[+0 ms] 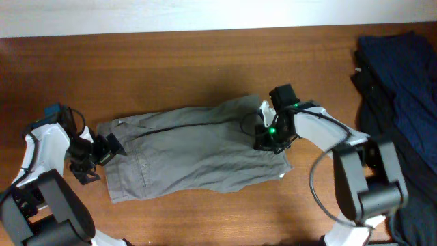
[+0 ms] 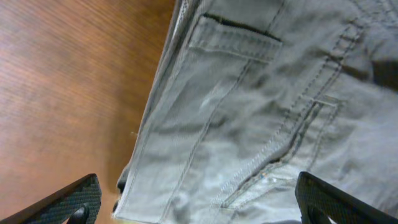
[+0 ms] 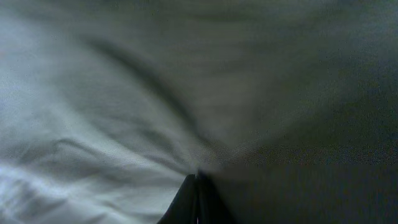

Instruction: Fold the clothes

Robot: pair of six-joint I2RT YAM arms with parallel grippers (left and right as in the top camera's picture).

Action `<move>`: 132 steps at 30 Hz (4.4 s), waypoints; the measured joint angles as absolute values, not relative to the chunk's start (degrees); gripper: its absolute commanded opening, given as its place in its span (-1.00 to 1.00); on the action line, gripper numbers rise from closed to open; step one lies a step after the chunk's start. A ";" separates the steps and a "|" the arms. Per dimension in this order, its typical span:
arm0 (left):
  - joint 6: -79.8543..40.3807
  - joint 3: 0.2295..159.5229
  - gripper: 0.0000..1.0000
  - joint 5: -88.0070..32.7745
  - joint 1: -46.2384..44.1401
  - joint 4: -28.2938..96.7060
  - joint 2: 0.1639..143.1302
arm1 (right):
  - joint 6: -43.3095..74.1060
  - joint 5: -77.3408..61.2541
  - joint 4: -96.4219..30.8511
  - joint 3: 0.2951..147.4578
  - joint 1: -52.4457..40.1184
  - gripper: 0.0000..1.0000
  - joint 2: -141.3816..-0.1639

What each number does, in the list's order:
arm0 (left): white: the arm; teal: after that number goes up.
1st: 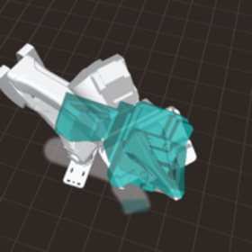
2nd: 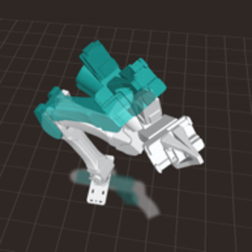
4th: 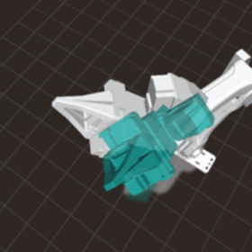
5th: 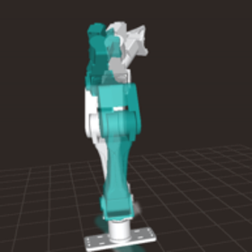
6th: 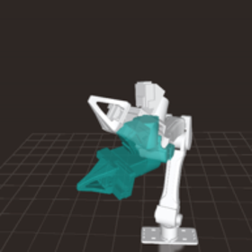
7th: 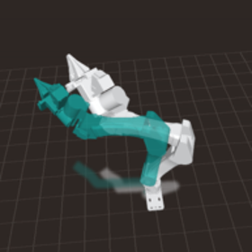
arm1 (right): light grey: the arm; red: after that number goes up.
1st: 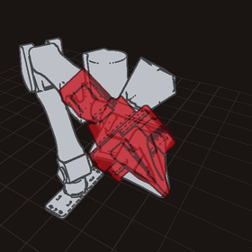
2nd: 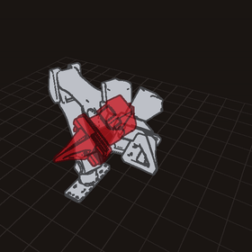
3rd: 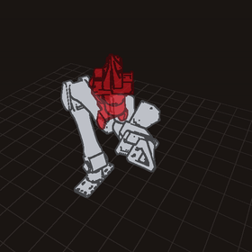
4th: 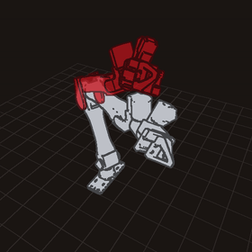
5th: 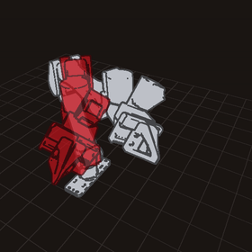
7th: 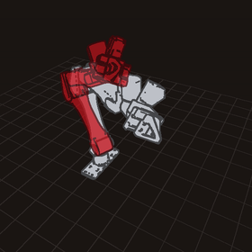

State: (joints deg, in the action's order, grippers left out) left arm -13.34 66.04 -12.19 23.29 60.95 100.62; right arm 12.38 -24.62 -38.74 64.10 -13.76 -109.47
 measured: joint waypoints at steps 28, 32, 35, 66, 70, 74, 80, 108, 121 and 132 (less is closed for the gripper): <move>2.81 54.94 0.98 -27.46 18.83 39.46 100.22 | 14.94 -33.93 -42.44 66.48 3.18 -0.92 -114.61; 5.32 56.40 0.66 -32.99 16.67 39.35 103.79 | 14.94 -33.93 -42.19 66.43 3.18 -0.92 -114.59; 6.24 57.49 0.52 -38.22 16.51 39.31 107.00 | 14.98 -33.76 -42.00 66.43 3.18 -0.92 -114.59; 2.24 109.75 -0.98 -7.55 19.70 91.46 104.33 | 14.48 -15.99 -56.47 67.51 3.40 -0.92 -81.14; 0.84 116.62 -0.98 -3.44 18.52 92.47 103.70 | 14.39 -15.81 -57.32 67.51 3.40 -0.92 -78.63; -2.59 116.03 -0.98 3.27 11.14 92.58 104.55 | 14.37 -15.64 -58.48 67.51 3.40 -0.92 -78.61; -10.17 114.78 -0.97 10.11 -1.13 87.74 111.26 | 14.35 -15.64 -60.10 67.51 3.40 -0.92 -78.61; -26.04 124.95 0.38 10.98 -16.01 96.42 128.75 | 6.94 -20.86 -61.91 67.51 2.59 -0.90 -78.61; -21.61 124.51 -0.99 8.32 -3.66 92.03 123.52 | 12.93 -29.93 -28.77 68.10 -28.01 -0.92 -86.98; -18.79 91.11 -0.99 7.29 -2.81 70.32 123.37 | 26.48 -37.82 -6.63 68.23 -37.82 -0.92 -116.97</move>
State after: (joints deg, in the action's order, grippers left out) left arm -18.79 91.11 7.29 -2.81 70.32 123.37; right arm 26.48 -37.82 -6.63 68.23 -37.82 -116.97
